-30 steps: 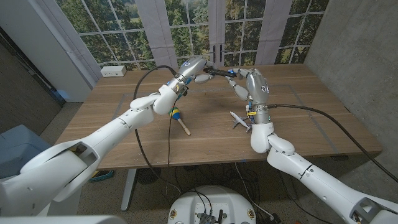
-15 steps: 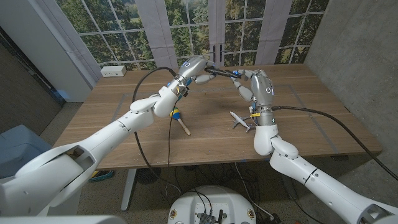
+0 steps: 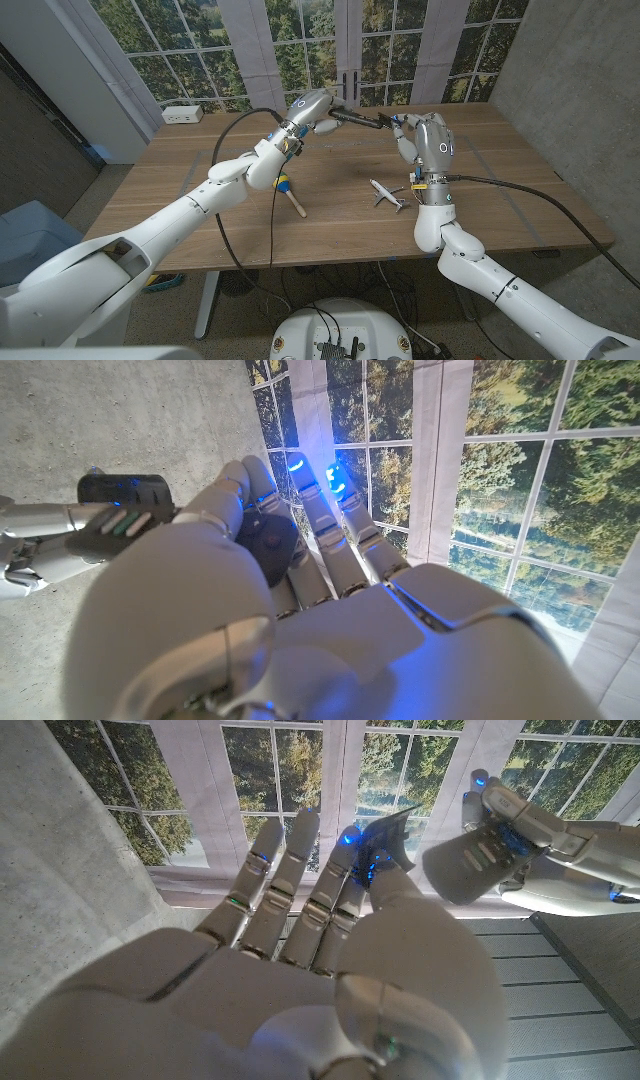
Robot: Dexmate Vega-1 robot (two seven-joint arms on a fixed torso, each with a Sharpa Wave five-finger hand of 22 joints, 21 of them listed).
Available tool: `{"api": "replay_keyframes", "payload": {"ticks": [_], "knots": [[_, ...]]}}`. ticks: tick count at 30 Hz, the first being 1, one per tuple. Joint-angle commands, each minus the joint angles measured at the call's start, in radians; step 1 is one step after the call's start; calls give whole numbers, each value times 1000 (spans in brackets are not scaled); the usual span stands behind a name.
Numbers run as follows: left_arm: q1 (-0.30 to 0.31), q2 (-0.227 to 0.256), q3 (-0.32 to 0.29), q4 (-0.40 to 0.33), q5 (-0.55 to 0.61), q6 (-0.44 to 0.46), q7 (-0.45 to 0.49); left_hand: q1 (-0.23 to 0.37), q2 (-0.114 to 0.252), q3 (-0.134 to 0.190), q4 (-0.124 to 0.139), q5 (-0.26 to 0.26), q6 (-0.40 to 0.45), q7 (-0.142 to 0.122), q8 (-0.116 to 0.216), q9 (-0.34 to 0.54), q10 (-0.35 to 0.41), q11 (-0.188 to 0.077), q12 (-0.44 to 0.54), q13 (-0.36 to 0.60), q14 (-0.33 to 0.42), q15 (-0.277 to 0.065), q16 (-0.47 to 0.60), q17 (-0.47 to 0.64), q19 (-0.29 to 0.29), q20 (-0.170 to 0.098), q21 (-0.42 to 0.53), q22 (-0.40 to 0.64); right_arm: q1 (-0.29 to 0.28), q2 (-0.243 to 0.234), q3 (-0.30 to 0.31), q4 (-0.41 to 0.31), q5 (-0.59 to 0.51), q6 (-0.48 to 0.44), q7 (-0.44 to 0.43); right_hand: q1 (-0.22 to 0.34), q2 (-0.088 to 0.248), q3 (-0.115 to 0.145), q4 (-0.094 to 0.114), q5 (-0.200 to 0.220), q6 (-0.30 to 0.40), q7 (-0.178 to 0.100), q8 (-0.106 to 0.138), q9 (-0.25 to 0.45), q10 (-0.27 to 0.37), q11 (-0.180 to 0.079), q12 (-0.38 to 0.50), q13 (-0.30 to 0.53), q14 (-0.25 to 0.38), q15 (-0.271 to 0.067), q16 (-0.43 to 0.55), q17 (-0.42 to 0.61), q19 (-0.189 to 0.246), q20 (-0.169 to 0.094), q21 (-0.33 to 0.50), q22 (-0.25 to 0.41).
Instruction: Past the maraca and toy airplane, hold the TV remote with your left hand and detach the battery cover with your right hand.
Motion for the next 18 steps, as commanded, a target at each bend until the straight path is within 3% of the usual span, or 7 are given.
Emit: {"api": "replay_keyframes", "payload": {"ticks": [1,4,13,18], "knots": [[9,1,-5,-14,-1,-7,-10,16,18,18,20,6,9,3,3,3,43,-38,6,7,10,-128,0,3,-1,-130,13,2,-6,3,7,8,-6,-65,-45,1,-13,7,3,-4,24,-16,-3,6,9,0,3,11,14,-129,-6,4,-3,-101,7,2],[9,1,-6,-13,1,-8,-8,17,19,17,20,7,8,4,3,3,44,-38,6,8,10,-128,-1,3,-3,-129,15,2,-2,6,3,15,-4,-65,-60,-14,-6,10,12,-5,24,11,9,27,20,-1,11,26,22,-129,-11,7,-6,-104,12,2],[13,4,-10,-14,6,-3,-3,17,19,14,20,8,8,0,3,4,44,-38,2,6,10,-128,-5,4,-5,-130,21,2,-6,47,33,45,-36,-20,-80,-23,-3,17,14,-3,22,8,26,54,28,-1,23,50,32,-130,-12,16,-5,-104,18,1],[16,8,-12,-22,12,7,-3,17,19,13,21,9,7,4,3,5,46,-38,1,8,11,-128,-7,5,-8,-128,25,1,-2,45,25,41,-31,-33,-75,-26,-7,18,13,-2,23,11,34,64,32,-1,28,61,38,-129,-10,21,-5,-105,21,1]]}}
